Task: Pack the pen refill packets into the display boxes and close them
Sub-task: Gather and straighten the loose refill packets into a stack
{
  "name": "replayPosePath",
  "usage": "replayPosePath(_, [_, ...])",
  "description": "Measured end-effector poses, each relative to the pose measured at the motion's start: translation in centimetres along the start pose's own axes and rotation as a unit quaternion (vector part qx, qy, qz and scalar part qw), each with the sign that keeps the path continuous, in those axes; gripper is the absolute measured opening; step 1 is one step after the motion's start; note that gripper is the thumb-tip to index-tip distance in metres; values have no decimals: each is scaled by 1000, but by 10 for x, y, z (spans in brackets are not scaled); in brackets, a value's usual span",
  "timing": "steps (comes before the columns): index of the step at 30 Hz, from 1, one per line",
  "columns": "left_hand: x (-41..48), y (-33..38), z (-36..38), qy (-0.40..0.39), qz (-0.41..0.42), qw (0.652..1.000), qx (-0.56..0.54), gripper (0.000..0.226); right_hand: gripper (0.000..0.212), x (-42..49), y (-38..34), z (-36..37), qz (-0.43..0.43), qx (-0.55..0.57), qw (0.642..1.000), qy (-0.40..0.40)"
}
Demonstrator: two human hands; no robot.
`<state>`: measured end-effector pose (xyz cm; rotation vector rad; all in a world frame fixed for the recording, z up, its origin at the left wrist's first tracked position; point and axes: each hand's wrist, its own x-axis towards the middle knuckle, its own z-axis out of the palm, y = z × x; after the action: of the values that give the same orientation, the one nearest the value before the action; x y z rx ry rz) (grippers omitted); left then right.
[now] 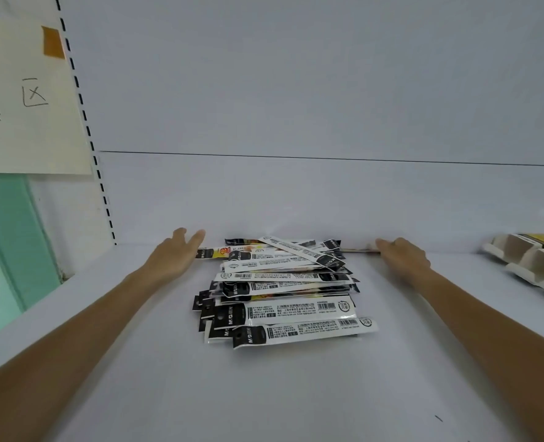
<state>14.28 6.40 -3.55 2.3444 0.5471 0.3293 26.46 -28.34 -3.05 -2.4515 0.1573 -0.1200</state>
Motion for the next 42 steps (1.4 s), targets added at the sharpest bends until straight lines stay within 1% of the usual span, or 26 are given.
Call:
replayPosePath(2, [4,-2,1,17,-26,999,31,69,45,0,-6,7,-1,-24,1000,6])
replayPosePath(5, [7,-4,2,0,-38,997,73,71,48,0,-12,14,-13,-45,999,17])
replayPosePath(7, [7,3,6,-13,-8,998,69,67,52,-3,-19,16,-28,-48,998,8])
replayPosePath(10, [2,24,16,-47,58,997,35,53,52,-18,-40,21,-100,0,994,-39])
replayPosePath(13, [-1,34,22,-52,71,996,-19,49,57,-38,-64,30,-163,53,982,-82])
replayPosePath(15, [2,29,21,-28,54,997,-54,47,54,-41,-71,35,-176,71,977,-97])
replayPosePath(16, [5,26,19,-2,37,997,-70,48,50,-39,-71,36,-178,79,976,-101])
replayPosePath(18, [11,20,15,72,4,994,-83,53,36,-33,-65,37,-165,102,976,-96])
replayPosePath(20, [14,14,12,129,-14,991,-42,57,32,-29,-58,37,-150,118,978,-85])
replayPosePath(21, [19,9,10,138,-20,990,-11,57,34,-28,-56,37,-152,122,977,-84])
replayPosePath(23, [31,-3,6,107,-47,992,55,59,40,-25,-56,35,-157,135,973,-98])
replayPosePath(25, [40,-12,2,49,-57,990,117,62,51,-23,-57,32,-170,151,961,-156])
replayPosePath(26, [43,-15,2,29,-47,989,141,58,54,-24,-58,31,-188,141,953,-193])
replayPosePath(27, [42,-16,3,19,-28,987,160,49,54,-25,-59,31,-218,109,945,-218])
replayPosePath(28, [40,-16,5,15,-8,984,178,40,53,-26,-59,31,-253,69,938,-228])
replayPosePath(29, [39,-15,7,12,10,981,195,35,48,-26,-60,31,-281,35,932,-226])
replayPosePath(32, [33,-13,9,19,51,974,218,40,37,-23,-61,27,-333,-19,921,-200])
replayPosePath(33, [33,-13,9,19,62,977,205,41,38,-21,-61,26,-347,-30,918,-188])
replayPosePath(35, [32,-9,9,20,82,987,137,40,47,-16,-62,28,-351,-29,922,-163])
replayPosePath(36, [31,-4,11,20,82,993,86,37,53,-15,-62,31,-333,-18,930,-153])
replayPosePath(38, [31,9,14,7,55,998,-30,35,61,-14,-65,38,-284,26,947,-151])
replayPosePath(39, [32,15,15,-14,30,994,-106,34,62,-15,-66,40,-266,50,950,-155])
replayPosePath(40, [32,21,15,-33,3,982,-188,32,61,-15,-67,41,-253,67,952,-160])
replayPosePath(41, [33,23,14,-39,-15,972,-233,30,58,-14,-66,40,-240,79,955,-155])
replayPosePath(42, [34,24,14,-33,-17,971,-236,30,54,-11,-65,39,-229,81,961,-131])
